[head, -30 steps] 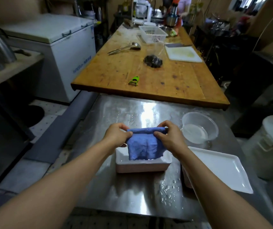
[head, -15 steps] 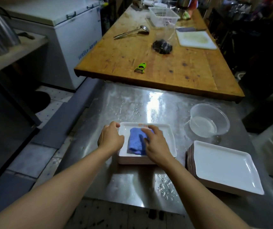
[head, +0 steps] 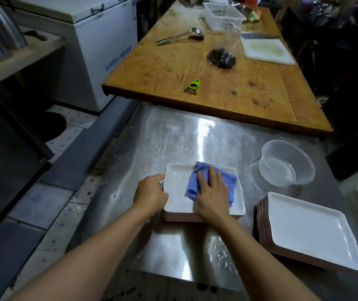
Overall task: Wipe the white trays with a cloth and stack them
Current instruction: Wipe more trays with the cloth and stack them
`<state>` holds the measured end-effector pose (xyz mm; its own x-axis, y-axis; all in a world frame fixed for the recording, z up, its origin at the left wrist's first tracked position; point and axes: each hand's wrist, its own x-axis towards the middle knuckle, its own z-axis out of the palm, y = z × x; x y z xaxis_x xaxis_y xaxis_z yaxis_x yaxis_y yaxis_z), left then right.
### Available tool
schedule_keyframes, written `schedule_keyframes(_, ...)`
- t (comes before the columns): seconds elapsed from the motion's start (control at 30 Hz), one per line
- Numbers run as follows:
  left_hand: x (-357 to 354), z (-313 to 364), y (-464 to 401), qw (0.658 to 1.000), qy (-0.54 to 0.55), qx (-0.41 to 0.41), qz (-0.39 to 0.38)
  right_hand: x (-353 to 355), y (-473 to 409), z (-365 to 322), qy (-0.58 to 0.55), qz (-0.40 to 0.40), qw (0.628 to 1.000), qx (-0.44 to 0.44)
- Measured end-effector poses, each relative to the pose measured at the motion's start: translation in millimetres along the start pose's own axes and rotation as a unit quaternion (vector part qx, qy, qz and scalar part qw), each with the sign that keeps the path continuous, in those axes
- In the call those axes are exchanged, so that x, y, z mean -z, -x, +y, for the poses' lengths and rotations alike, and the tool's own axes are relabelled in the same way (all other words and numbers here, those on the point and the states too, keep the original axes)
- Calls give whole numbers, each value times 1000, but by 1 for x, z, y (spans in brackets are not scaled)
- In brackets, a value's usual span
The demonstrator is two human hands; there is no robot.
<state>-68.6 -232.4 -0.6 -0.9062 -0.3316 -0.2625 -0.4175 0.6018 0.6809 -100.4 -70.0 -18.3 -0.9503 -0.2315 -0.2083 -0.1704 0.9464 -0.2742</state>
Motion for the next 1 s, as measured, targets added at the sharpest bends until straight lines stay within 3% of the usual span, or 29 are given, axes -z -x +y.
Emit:
schedule_keyframes(0.17,1,-3,-1,999,28,-15,-11,-16,-13,-39,8,-4,994,106)
schedule_keyframes(0.4,3,-4,-2,1000,9,-16,-23,-11,-18,-38,-48,-21,986,156)
schedule_keyframes(0.67,4,-9,-5,985,153,49,-65,-3,20,-30,-116,-87,972,182)
schedule_keyframes(0.83,2,-3,-7,988,133,68,-40,-11,40,-29,-74,15,976,206)
schedule_keyframes(1.0,-7,3,-2,998,14,53,34,-9,48,-16,-57,65,978,192)
